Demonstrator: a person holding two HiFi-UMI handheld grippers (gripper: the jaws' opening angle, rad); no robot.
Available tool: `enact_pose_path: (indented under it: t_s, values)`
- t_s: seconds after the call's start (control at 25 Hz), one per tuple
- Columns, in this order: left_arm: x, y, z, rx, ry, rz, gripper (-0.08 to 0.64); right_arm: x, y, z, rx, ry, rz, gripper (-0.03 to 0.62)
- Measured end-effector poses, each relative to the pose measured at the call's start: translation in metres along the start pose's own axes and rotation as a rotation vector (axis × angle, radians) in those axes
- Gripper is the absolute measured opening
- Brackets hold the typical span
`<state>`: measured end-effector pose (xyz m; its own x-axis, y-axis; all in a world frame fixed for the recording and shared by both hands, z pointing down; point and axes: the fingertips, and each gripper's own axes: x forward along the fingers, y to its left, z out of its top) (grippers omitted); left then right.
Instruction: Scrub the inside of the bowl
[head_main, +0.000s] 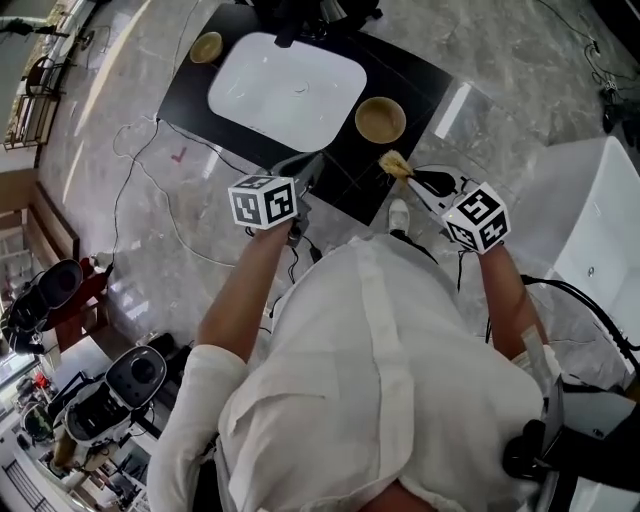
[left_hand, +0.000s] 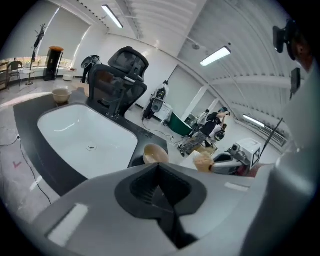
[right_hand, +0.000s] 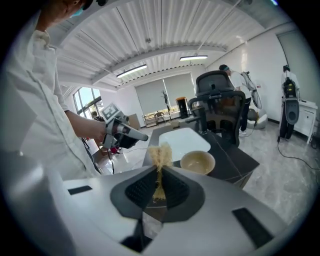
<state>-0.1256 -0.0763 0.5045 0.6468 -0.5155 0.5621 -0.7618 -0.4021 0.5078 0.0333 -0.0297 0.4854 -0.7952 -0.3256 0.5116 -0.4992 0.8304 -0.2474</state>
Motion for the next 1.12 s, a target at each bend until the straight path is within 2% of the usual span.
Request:
enact_pose_path:
  t_s: [0.24,0.4,0.64,0.84,1.12]
  values:
    - [-0.080,-0.016,-0.053,0.081,0.029,-0.118,0.005,0.037,0.068,0.003,-0.015,-0.016,-0.028,0.025]
    - [-0.113,-0.022,-0.078,0.153,0.046,-0.152,0.005,0.053,0.105,0.007,-0.029,-0.027,-0.036,0.025]
    - [-0.172,-0.050,-0.113,0.202,0.068,-0.213,0.005,0.052,0.180,0.011,-0.053,-0.009,-0.022,0.025]
    - [-0.198,-0.051,-0.131,0.207,0.063,-0.205,0.005,0.063,0.227,0.005,-0.079,0.012,0.033,0.025]
    - [-0.208,-0.057,-0.140,0.208,0.026,-0.201,0.005,0.058,0.252,0.003,-0.128,0.016,0.041,0.025]
